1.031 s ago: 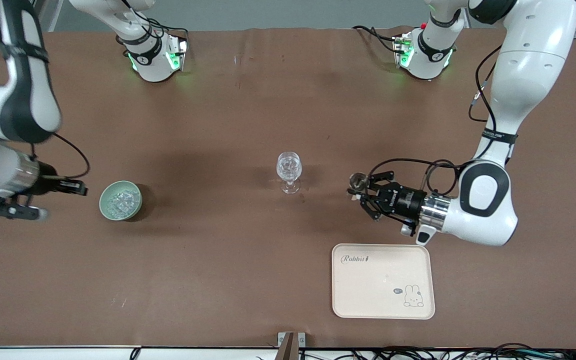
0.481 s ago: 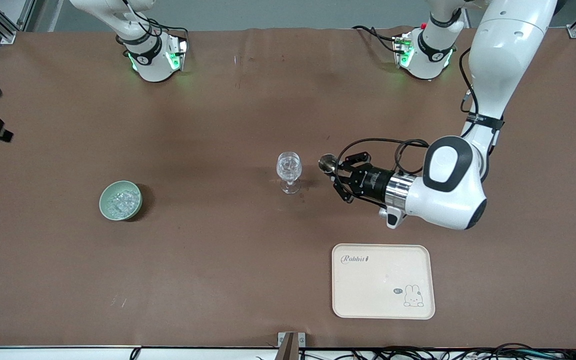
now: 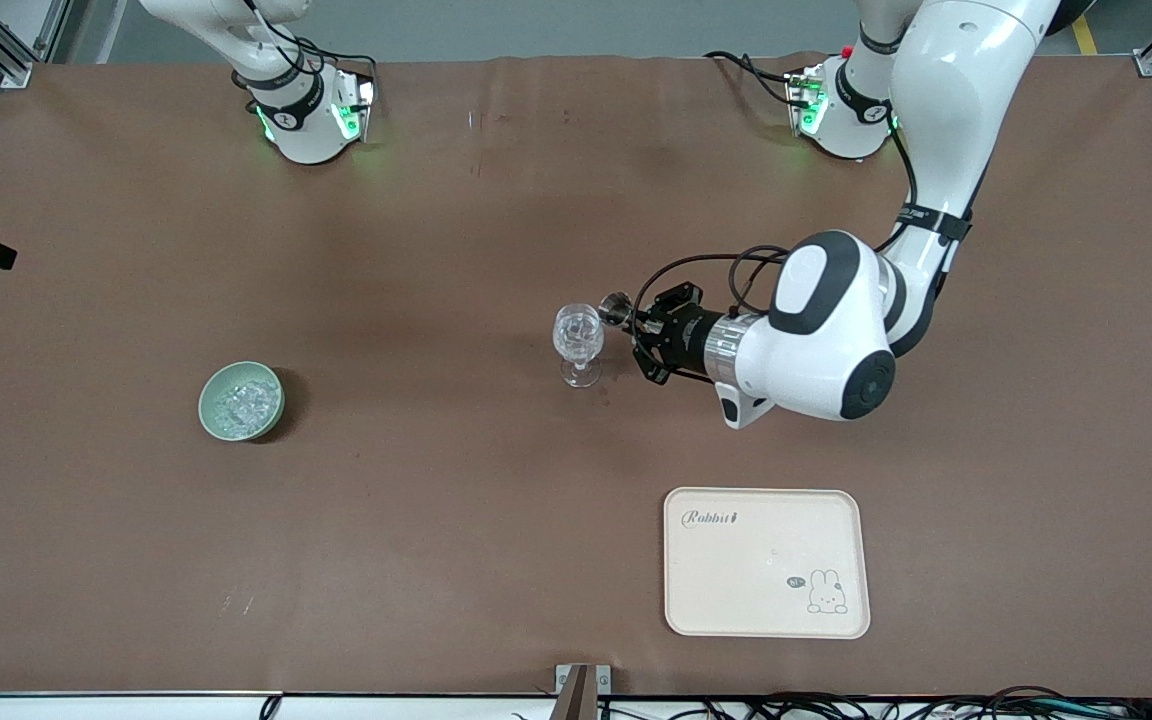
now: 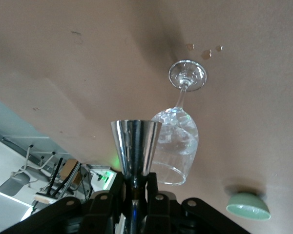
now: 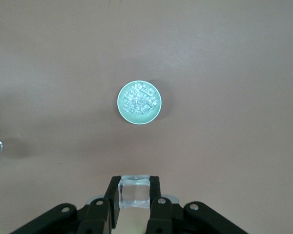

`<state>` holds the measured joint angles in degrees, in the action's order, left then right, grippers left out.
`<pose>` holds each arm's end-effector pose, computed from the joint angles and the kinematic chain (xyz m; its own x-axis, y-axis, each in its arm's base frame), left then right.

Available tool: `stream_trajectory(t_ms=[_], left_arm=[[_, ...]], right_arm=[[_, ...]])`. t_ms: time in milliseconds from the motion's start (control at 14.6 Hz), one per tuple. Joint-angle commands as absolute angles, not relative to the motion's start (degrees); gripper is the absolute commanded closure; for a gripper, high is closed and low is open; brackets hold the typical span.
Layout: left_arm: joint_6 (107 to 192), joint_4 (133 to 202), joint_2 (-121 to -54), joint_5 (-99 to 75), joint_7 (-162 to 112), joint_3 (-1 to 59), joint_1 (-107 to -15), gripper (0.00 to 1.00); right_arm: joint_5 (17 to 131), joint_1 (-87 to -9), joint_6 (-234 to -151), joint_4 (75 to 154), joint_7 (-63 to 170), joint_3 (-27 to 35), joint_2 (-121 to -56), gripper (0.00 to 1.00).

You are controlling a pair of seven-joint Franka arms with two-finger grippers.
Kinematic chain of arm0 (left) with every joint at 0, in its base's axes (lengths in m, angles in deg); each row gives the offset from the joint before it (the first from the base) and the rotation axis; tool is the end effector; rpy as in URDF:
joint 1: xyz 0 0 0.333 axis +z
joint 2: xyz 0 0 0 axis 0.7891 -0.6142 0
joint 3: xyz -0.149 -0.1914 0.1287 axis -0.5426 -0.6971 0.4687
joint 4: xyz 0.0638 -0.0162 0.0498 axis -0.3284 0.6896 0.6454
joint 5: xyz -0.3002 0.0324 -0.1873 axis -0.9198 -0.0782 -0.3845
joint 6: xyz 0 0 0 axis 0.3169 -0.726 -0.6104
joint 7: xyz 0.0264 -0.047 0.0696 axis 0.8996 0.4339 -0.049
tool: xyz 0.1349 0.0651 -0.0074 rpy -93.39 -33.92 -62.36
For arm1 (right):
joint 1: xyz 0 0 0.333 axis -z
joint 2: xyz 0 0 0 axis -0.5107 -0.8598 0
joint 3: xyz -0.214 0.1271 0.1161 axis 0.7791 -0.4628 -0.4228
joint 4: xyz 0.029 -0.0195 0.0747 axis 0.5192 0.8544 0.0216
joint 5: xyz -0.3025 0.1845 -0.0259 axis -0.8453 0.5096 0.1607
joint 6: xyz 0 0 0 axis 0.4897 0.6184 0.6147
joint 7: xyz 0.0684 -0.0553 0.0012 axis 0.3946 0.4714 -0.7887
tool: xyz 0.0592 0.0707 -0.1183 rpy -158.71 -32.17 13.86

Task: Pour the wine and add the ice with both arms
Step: 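Tilt the jigger over the wine glass with the left gripper to pour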

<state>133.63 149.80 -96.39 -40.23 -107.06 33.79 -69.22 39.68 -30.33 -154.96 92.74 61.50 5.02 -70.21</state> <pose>0.5156 -0.3680 0.3099 0.1291 0.7477 -0.6513 0.8748 -0.3952 -0.2803 0.5115 -0.0510 0.5716 0.9846 -0.1560 -0.0795 -0.1586 -0.9870 -0.0277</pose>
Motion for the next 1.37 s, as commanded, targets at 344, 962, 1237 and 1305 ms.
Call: stream_trajectory(t_ms=[344, 962, 1237, 1305], left_arm=[[134.5, 151.0, -93.8, -31.4, -114.7, 34.3, -73.0, 1.0], [137.3, 150.0, -94.0, -23.9, -123.0, 34.3, -76.7, 1.0], [138.1, 150.0, -94.1, -20.4, -125.9, 34.4, -78.3, 1.0], [138.1, 149.8, -94.1, -19.2, -126.7, 34.3, -78.3, 1.0]], right_arm=[[39.3, -29.9, -154.6, 91.9, 60.7, 4.3, -70.4, 1.0], [39.5, -29.7, -154.5, 91.9, 60.7, 4.2, -70.4, 1.0], [39.5, -29.7, -154.5, 91.9, 60.7, 4.2, -70.4, 1.0], [39.5, -29.7, -154.5, 91.9, 60.7, 4.2, -70.4, 1.0]])
